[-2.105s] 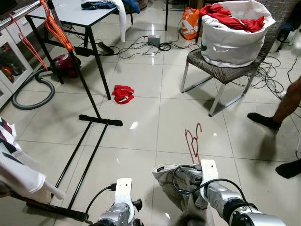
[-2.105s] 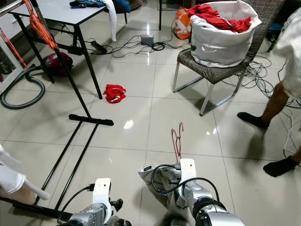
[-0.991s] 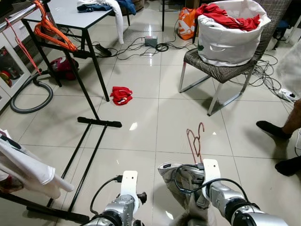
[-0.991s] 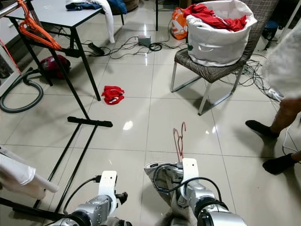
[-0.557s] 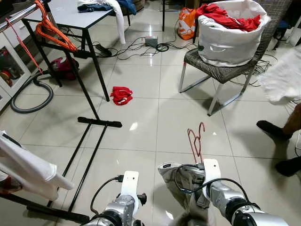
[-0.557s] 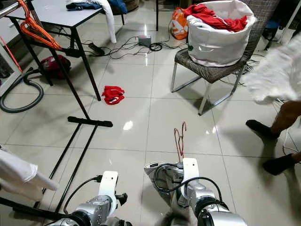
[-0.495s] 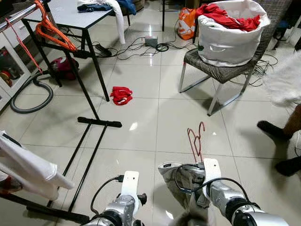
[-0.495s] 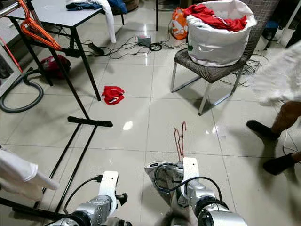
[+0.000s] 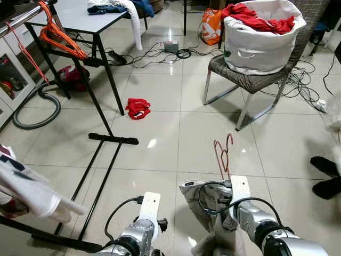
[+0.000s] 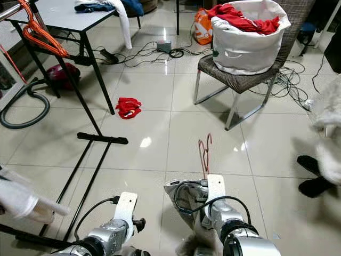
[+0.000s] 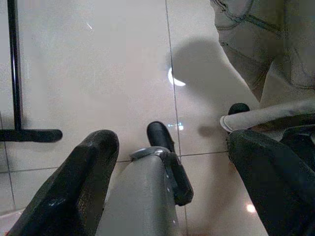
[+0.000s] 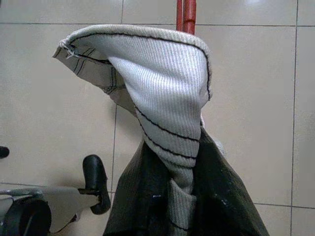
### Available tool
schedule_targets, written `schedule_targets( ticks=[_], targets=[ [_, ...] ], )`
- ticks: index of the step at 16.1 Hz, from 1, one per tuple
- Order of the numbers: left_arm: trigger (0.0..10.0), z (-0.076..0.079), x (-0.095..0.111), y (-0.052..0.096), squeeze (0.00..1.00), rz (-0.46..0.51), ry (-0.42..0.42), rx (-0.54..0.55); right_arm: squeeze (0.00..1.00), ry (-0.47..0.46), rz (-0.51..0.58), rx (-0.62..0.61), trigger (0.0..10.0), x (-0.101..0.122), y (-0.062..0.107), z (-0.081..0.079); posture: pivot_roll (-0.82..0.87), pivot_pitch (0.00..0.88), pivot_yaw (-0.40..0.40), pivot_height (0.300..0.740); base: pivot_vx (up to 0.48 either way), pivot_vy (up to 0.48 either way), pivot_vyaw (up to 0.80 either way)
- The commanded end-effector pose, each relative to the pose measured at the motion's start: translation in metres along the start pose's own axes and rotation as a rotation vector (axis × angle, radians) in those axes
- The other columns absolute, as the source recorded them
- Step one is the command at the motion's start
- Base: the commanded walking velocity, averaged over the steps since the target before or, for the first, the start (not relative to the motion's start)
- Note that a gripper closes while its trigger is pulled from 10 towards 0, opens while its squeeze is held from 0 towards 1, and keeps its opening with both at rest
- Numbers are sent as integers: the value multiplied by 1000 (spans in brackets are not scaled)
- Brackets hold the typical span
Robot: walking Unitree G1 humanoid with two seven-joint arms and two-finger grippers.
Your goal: Hang hanger
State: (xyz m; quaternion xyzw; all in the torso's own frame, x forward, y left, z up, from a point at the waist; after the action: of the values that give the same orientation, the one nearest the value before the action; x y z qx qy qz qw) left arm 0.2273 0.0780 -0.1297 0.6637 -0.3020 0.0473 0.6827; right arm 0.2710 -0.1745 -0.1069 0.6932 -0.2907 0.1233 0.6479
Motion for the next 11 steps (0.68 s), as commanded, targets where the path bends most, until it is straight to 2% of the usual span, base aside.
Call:
schedule_targets(
  ticks=[1,3,11],
  targets=[
    [10000,-2,4,0,0,0,-22,-1,0,-10,71,18,10000,24,0,-9,-94,0,104,740,0,0,0],
    [10000,-3,6,0,0,3,-67,-4,0,-9,74,20,10000,24,0,-11,-95,0,109,740,0,0,0],
    [10000,-2,11,0,0,16,-99,-14,0,50,73,15,10000,23,0,-10,-94,0,99,740,0,0,0]
  ],
)
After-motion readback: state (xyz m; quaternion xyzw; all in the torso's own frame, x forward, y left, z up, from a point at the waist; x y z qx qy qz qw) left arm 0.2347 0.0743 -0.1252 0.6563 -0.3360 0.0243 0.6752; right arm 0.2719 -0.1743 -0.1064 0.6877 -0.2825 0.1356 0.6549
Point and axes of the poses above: a point about 5 cm out from each wrist's last joint towards the gripper, its own y axis pointing back from the gripper into the wrist, its own x axis along the axis of the wrist's last joint, z = x × y, the point moved 6 cm from there along -y, pointing out of the wrist towards the gripper, and after that the axes turned 12 degrees about -y, right-handed, at the moved point
